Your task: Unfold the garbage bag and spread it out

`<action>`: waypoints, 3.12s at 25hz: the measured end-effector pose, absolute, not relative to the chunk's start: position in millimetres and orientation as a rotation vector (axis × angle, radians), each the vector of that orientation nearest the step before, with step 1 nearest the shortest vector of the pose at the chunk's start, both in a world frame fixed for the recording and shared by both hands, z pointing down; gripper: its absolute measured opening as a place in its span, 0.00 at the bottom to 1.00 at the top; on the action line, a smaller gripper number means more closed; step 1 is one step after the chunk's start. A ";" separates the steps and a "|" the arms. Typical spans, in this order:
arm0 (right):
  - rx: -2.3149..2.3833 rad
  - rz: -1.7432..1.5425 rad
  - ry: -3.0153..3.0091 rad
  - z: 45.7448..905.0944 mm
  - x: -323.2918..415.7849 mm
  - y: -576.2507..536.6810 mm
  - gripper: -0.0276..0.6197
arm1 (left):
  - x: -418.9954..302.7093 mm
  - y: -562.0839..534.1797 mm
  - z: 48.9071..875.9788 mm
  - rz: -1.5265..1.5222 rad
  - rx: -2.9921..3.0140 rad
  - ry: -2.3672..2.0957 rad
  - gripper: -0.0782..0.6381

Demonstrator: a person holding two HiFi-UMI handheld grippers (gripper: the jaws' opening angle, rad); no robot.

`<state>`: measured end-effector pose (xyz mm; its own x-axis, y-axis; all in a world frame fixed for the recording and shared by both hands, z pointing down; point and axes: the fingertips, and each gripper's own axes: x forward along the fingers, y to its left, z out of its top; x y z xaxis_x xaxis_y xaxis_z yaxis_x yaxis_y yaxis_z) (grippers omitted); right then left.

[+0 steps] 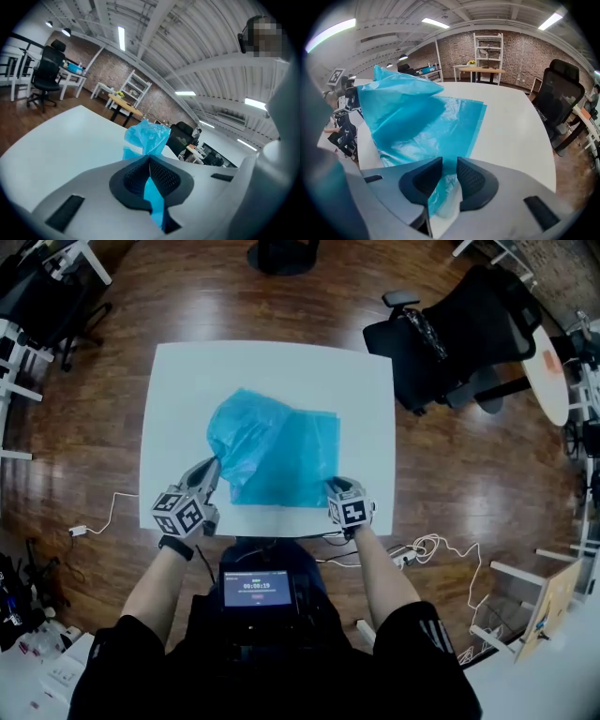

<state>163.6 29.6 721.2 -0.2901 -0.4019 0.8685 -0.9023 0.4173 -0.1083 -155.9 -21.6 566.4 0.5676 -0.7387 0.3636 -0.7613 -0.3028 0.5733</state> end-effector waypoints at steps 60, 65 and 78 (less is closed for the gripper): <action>1.169 0.786 -1.818 720.0 158.8 21.9 0.25 | -379.1 92.7 683.9 0.399 1.490 -1.534 0.35; 1.157 0.787 -1.814 726.9 163.0 23.6 0.25 | -381.0 84.9 664.7 0.393 1.556 -1.566 0.35; 1.160 0.700 -1.934 684.5 142.6 -6.2 0.27 | -341.3 -27.0 614.1 0.477 1.852 -1.545 0.35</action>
